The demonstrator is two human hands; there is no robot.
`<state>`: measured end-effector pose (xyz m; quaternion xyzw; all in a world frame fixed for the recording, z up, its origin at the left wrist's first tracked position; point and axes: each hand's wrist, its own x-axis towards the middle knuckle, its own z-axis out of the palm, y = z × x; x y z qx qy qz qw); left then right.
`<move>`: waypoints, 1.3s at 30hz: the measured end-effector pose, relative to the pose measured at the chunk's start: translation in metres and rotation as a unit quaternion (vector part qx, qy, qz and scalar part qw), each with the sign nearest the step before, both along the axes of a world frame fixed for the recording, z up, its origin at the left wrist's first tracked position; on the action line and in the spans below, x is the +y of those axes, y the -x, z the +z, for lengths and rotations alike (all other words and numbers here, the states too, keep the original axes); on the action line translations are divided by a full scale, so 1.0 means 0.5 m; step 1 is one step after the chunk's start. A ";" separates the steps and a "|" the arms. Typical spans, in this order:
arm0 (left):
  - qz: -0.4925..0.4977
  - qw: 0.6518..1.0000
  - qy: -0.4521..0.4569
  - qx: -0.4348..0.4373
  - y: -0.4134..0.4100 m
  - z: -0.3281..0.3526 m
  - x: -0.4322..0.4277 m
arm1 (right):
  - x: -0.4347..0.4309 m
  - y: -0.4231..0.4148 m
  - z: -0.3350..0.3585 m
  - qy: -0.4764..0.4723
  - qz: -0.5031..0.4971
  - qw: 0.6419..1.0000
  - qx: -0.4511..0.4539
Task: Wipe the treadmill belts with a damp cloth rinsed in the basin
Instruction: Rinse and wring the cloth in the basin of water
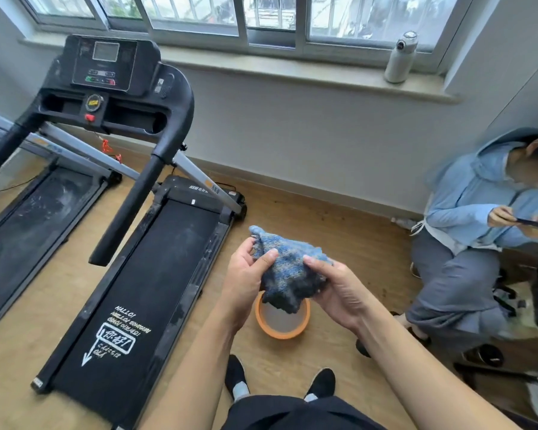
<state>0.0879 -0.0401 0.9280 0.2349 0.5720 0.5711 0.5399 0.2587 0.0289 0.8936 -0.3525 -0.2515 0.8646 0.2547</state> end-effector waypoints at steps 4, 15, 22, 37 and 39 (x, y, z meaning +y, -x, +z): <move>0.055 0.986 0.049 0.149 0.027 -0.025 -0.003 | 0.020 -0.009 0.006 -0.104 -0.074 0.990 -0.068; -0.084 0.971 0.041 0.218 0.055 0.003 -0.022 | 0.012 -0.036 0.044 -0.285 -0.089 0.941 -0.158; -0.085 0.901 0.004 0.425 0.062 0.009 -0.028 | -0.003 -0.056 0.066 -0.349 -0.103 0.913 -0.184; -0.082 0.989 -0.046 0.113 -0.013 0.072 -0.027 | 0.003 -0.060 0.053 -0.259 0.133 0.949 -0.118; -0.060 0.990 -0.029 0.128 -0.014 0.059 -0.028 | 0.001 -0.055 0.044 -0.213 0.129 0.966 -0.066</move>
